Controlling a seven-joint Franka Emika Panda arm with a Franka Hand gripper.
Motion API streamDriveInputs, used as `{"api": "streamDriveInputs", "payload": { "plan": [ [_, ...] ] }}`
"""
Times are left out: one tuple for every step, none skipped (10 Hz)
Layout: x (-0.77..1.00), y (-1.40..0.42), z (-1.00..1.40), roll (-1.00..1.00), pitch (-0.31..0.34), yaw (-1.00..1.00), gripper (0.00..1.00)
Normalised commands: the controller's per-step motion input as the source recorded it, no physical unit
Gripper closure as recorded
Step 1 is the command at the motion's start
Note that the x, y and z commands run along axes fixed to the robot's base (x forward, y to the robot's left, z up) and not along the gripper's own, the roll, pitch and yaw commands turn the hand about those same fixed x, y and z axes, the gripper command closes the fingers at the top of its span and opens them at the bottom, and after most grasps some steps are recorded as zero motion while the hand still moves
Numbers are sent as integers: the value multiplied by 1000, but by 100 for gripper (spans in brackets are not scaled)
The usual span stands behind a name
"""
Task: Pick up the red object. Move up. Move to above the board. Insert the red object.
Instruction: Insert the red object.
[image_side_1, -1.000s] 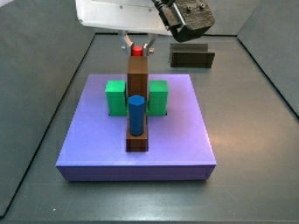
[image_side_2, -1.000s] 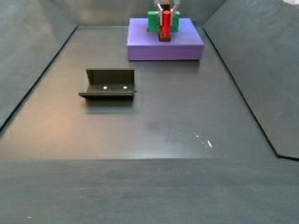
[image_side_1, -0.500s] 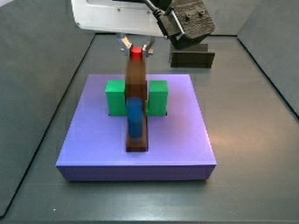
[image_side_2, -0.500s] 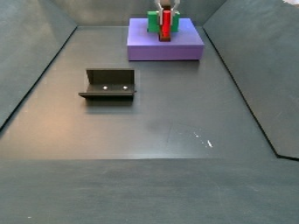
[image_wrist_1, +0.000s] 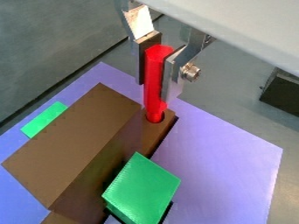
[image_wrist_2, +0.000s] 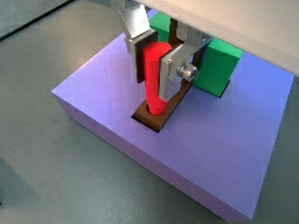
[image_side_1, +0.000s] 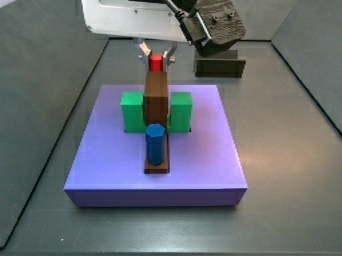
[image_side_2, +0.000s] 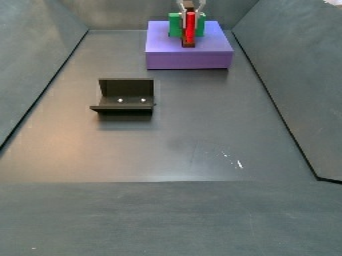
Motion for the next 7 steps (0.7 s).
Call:
{"api": "streamDriveInputs", "payload": {
  "plan": [
    [314,0,-206,119,80,80,100],
    [131,-6,-337,163,0,120,100],
    [31,0,-460,173,0,129,100],
    [0,0,-474,181,0,126,100],
    [-51,0,-620,164,-46,111,100],
    [-103,0,-706,116,-71,83,100],
    [0,0,0,0,0,0,100]
  ]
}}
